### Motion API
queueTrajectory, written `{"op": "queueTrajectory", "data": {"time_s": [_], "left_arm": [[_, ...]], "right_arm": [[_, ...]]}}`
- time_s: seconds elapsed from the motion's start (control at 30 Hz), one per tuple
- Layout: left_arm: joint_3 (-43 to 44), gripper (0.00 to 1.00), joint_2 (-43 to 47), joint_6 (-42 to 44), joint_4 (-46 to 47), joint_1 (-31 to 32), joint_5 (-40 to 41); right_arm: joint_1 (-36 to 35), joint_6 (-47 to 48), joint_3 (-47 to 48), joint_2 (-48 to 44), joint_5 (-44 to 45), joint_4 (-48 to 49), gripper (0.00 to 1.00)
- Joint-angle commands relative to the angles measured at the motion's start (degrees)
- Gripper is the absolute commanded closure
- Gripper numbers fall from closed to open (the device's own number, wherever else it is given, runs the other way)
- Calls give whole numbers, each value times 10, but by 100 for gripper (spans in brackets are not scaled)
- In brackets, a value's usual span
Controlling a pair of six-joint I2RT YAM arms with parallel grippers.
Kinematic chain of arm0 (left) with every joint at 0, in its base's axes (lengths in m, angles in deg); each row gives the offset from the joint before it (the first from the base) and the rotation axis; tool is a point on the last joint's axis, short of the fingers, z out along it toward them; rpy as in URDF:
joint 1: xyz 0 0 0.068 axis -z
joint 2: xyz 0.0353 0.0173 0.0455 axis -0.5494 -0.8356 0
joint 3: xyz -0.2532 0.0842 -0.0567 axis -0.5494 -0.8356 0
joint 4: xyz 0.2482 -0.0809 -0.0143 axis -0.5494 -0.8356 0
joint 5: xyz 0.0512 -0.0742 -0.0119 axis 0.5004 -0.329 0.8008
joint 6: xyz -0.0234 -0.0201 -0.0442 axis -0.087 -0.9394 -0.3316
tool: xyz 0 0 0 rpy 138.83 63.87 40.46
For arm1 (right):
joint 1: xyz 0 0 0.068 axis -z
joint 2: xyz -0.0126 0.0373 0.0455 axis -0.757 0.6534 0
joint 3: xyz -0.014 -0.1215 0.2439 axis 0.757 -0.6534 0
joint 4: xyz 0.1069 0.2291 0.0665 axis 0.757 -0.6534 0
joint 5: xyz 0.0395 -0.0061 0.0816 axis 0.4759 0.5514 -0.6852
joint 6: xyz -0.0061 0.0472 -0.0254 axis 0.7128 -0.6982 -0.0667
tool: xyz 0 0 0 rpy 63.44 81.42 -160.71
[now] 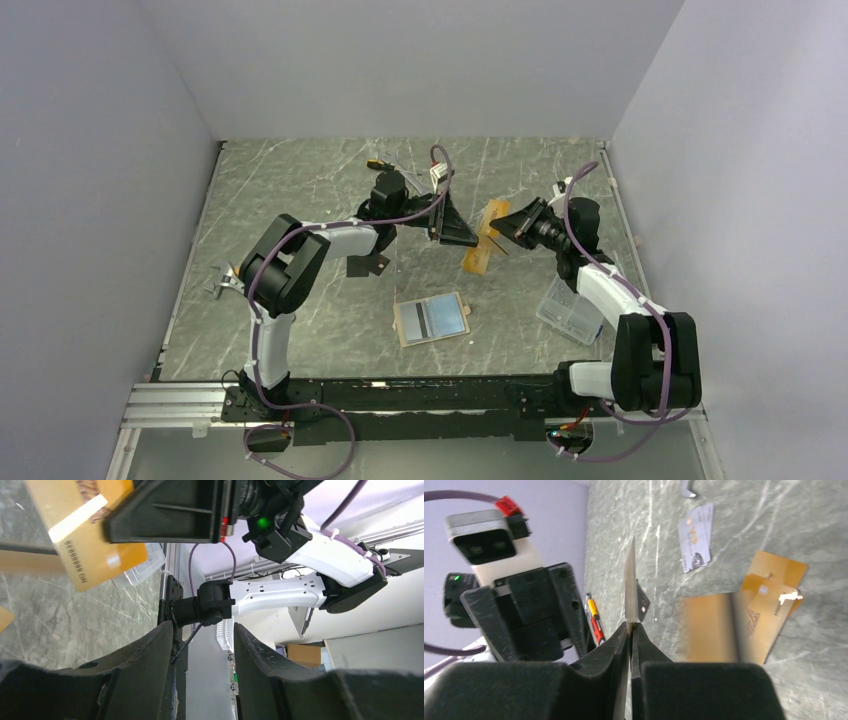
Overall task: Put the credit cards into the card holder
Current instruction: Pick up the credit card from the center of the board.
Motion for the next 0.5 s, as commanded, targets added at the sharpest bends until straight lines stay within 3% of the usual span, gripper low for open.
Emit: {"op": "queueTrajectory", "data": {"time_s": [0.0,0.3,0.47], "left_arm": [[22,45,26,-3,49,4,-23],[20,47,26,31,15,3,-21],[8,46,32,76,-48,-14,6]], "right_arm": [[3,8,-13,-6,45,-6,94],[4,20,-10,-5,49,-21,99],[4,39,-18,-16,27,-30,100]]}}
